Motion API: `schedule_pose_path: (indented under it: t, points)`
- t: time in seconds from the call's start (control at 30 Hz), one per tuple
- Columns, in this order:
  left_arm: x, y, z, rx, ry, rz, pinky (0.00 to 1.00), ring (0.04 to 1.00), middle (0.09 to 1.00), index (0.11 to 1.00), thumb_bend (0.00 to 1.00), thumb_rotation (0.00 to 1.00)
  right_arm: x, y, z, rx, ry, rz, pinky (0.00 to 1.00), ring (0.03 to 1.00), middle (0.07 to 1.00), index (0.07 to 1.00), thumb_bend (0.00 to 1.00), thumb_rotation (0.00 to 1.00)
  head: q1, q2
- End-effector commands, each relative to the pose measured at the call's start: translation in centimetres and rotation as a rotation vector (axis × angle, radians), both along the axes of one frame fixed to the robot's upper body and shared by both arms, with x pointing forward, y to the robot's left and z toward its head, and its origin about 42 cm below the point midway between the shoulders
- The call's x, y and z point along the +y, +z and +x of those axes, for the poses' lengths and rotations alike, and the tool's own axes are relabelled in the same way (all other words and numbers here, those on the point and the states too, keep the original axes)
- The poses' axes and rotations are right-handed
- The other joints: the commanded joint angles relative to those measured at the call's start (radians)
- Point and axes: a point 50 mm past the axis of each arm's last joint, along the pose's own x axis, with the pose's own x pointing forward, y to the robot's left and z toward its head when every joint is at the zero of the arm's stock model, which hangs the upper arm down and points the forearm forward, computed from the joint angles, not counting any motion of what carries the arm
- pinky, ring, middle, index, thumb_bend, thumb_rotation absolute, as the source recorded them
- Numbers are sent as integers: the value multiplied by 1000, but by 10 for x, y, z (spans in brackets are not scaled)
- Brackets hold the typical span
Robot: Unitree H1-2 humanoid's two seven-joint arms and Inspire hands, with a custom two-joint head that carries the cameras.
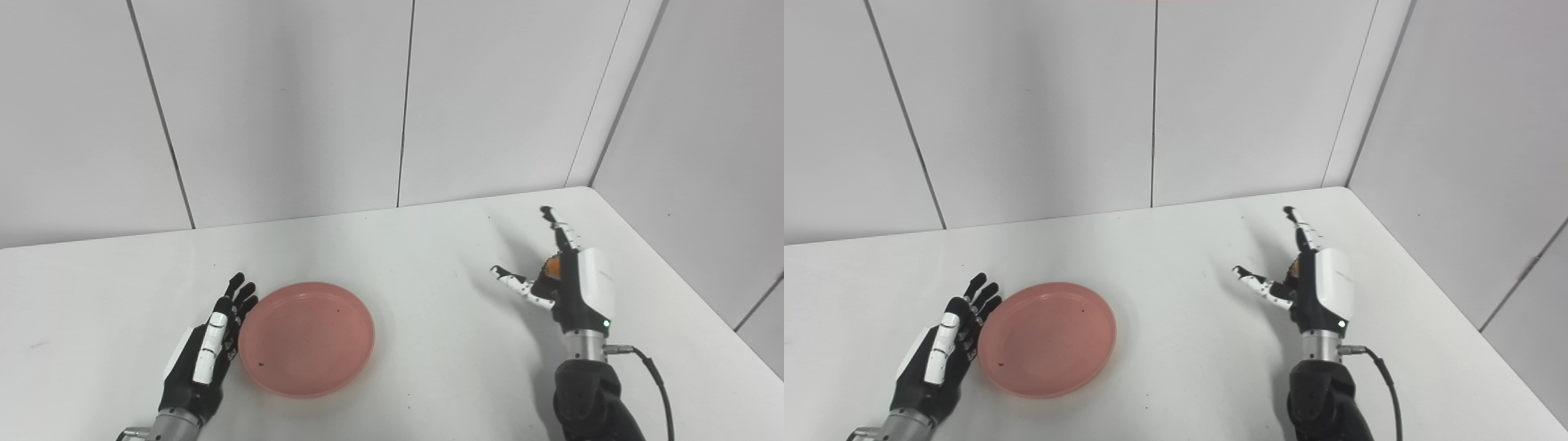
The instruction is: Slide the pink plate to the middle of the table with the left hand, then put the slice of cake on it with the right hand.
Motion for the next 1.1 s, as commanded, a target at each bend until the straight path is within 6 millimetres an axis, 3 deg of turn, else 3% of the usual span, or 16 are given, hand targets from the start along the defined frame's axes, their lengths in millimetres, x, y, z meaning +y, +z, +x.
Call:
schedule_pose_path:
  t: [0.0, 0.3, 0.47, 0.57, 0.77, 1.07]
  points:
    - [3, -11, -3, 21, -5, -1, 968, 973, 978, 974, 747, 1000, -17, 17, 6, -46, -81, -34, 709, 815, 837, 845, 781, 363, 0, 0]
    - [3, -11, -4, 22, -8, 2, 965, 970, 978, 975, 758, 995, -44, 19, 4, -28, -203, -77, 649, 774, 821, 826, 856, 353, -1, 2]
    - [4, -11, -5, 22, -7, 6, 960, 969, 976, 973, 763, 994, -52, 15, 3, 19, -239, -71, 641, 768, 823, 830, 888, 433, 0, 3]
    - [4, -12, -5, 25, -8, 3, 965, 972, 976, 977, 762, 991, -54, 12, 4, 86, -246, -49, 679, 796, 844, 847, 893, 479, 1, 3]
    - [4, -12, -5, 21, -15, 10, 965, 974, 977, 981, 758, 1000, -57, 7, 7, 168, -204, -3, 736, 829, 855, 845, 904, 442, 0, 4]
    - [3, -11, -6, 24, -11, 10, 962, 969, 972, 975, 767, 991, -50, 4, 12, 233, -186, -9, 605, 755, 837, 826, 903, 424, 0, 4]
